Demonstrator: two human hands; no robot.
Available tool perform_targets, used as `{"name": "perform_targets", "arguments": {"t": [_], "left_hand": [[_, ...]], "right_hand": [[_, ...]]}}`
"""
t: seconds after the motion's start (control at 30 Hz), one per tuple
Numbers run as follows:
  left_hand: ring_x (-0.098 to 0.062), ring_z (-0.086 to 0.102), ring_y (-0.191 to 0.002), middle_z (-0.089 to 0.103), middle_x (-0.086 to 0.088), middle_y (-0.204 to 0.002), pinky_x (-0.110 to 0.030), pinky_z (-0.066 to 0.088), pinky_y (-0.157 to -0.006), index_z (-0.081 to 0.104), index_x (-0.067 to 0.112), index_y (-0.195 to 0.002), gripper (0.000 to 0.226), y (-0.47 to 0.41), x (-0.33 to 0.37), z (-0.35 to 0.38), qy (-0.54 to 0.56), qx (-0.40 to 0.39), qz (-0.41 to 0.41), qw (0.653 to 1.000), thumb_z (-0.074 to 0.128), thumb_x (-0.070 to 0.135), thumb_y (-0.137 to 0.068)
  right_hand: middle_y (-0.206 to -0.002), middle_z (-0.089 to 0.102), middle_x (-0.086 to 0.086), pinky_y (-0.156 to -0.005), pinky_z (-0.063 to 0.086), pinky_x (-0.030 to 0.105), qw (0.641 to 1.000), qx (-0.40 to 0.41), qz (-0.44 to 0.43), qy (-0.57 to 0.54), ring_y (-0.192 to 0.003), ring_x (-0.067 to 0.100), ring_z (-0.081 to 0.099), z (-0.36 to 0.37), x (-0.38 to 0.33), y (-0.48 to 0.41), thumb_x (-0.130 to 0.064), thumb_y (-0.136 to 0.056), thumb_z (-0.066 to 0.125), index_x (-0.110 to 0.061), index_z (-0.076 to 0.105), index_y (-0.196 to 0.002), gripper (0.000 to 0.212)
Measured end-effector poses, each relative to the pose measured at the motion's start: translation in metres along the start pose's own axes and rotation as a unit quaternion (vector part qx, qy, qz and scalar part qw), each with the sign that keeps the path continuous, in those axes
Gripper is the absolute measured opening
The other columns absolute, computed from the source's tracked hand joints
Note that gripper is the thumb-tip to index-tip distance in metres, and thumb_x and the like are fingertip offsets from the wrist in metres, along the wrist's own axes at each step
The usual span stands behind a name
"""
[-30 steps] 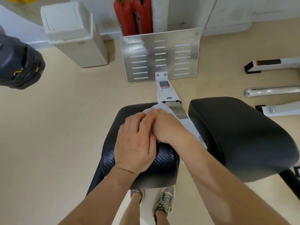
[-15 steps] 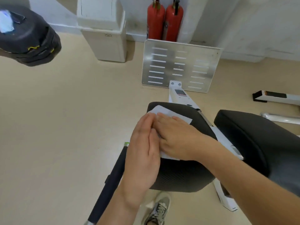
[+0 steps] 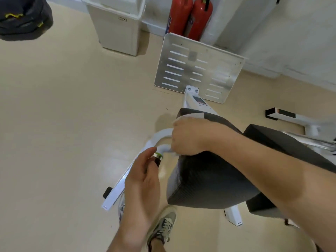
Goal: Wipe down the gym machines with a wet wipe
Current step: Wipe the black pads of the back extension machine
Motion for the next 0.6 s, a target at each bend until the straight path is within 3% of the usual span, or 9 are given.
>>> {"name": "perform_targets", "arguments": {"t": [0.07, 0.17, 0.27, 0.37, 0.5, 0.6], "left_hand": [[-0.005, 0.064, -0.085, 0.070, 0.009, -0.090, -0.013, 0.050, -0.076, 0.067, 0.032, -0.102, 0.034, -0.003, 0.007, -0.004, 0.012, -0.004, 0.005, 1.000, 0.044, 0.008, -0.097], [-0.001, 0.064, -0.086, 0.070, 0.012, -0.092, -0.011, 0.049, -0.074, 0.068, 0.031, -0.101, 0.036, -0.003, 0.014, -0.003, -0.023, -0.024, 0.041, 0.999, 0.042, 0.007, -0.097], [0.005, 0.060, -0.099, 0.067, 0.022, -0.101, -0.009, 0.045, -0.086, 0.064, 0.037, -0.103, 0.033, 0.004, 0.026, 0.009, -0.116, -0.041, 0.132, 0.984, 0.041, 0.013, -0.099], [0.001, 0.053, -0.109, 0.062, 0.010, -0.121, -0.004, 0.037, -0.094, 0.060, 0.023, -0.121, 0.039, 0.028, 0.061, 0.037, -0.276, -0.069, 0.321, 0.903, 0.027, 0.034, -0.102], [-0.022, 0.051, -0.126, 0.051, -0.006, -0.139, -0.035, 0.051, -0.096, 0.050, 0.015, -0.135, 0.049, 0.053, 0.089, 0.084, -0.384, -0.165, 0.435, 0.797, 0.020, 0.037, -0.103], [-0.024, 0.050, -0.128, 0.053, -0.007, -0.138, -0.041, 0.047, -0.102, 0.051, 0.016, -0.136, 0.047, 0.067, 0.095, 0.121, -0.451, -0.224, 0.498, 0.706, 0.024, 0.034, -0.102]], "right_hand": [[-0.096, 0.056, 0.006, -0.102, 0.038, 0.045, 0.993, 0.042, -0.024, 0.109, -0.103, 0.025, 0.049, 0.008, -0.023, 0.030, -0.034, -0.097, 0.038, -0.016, 0.056, -0.079, 0.031], [-0.128, 0.061, 0.011, -0.114, 0.023, 0.052, 0.962, 0.170, -0.046, 0.208, -0.125, 0.032, 0.047, 0.041, -0.040, 0.064, -0.044, -0.094, 0.045, -0.012, 0.068, -0.114, 0.044], [-0.155, 0.033, 0.008, -0.118, 0.019, 0.047, 0.928, 0.325, -0.075, 0.168, -0.145, 0.028, 0.025, 0.065, -0.033, 0.088, -0.042, -0.098, 0.042, -0.012, 0.039, -0.146, 0.057], [-0.157, 0.027, 0.007, -0.114, 0.026, 0.045, 0.896, 0.439, 0.021, 0.059, -0.145, 0.024, 0.025, 0.056, 0.005, 0.103, -0.046, -0.100, 0.035, -0.013, 0.025, -0.150, 0.061], [-0.156, 0.028, 0.011, -0.118, 0.021, 0.045, 0.836, 0.508, 0.194, -0.071, -0.146, 0.024, 0.023, 0.067, 0.044, 0.123, -0.041, -0.101, 0.029, -0.007, 0.032, -0.149, 0.058], [-0.159, 0.022, 0.011, -0.120, 0.018, 0.045, 0.778, 0.536, 0.286, -0.161, -0.148, 0.023, 0.016, 0.105, 0.066, 0.149, -0.037, -0.101, 0.029, -0.009, 0.024, -0.152, 0.058]]}}
Point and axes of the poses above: each hand's wrist, its own y-axis away from the middle knuckle, its own z-axis out of the palm, x = y × z, the point moved 10 cm from there along -y, towards the middle knuckle
